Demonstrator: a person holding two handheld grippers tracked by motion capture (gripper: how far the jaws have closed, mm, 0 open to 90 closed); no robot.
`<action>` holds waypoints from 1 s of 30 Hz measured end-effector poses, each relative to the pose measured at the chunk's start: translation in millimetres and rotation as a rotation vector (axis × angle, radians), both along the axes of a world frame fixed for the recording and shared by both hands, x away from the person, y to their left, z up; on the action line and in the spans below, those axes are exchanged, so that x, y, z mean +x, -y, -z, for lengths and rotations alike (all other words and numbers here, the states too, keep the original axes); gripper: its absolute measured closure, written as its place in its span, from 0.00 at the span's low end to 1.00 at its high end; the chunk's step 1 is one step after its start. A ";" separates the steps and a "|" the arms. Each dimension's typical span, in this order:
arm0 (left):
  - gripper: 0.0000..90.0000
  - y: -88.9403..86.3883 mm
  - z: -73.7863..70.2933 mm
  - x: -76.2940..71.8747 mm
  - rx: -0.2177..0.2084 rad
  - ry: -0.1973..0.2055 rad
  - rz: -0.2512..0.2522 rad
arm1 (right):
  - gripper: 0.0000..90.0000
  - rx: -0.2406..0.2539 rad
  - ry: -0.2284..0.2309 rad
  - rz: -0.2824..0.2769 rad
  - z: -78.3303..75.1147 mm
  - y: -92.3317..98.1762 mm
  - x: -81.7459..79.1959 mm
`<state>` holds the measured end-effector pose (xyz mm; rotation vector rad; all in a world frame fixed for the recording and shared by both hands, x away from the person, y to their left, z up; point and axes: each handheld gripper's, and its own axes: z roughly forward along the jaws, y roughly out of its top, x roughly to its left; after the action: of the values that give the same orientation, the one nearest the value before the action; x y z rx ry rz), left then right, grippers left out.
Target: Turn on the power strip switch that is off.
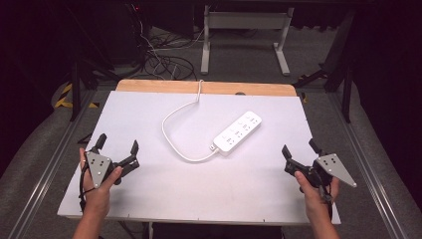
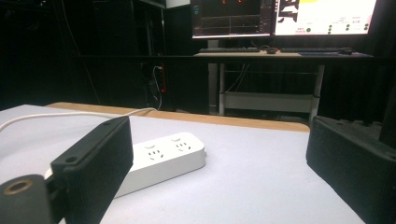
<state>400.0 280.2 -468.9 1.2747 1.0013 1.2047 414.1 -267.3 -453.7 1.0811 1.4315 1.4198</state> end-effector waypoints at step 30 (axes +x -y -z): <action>0.04 -5.6 0.1 -6.6 -0.004 0.002 -0.020 | 0.10 0.002 -0.018 -0.031 0.7 -6.9 5.1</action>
<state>393.4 285.7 -469.0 1.2629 1.0167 1.2182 419.2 -260.4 -454.4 1.0796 1.4651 1.4367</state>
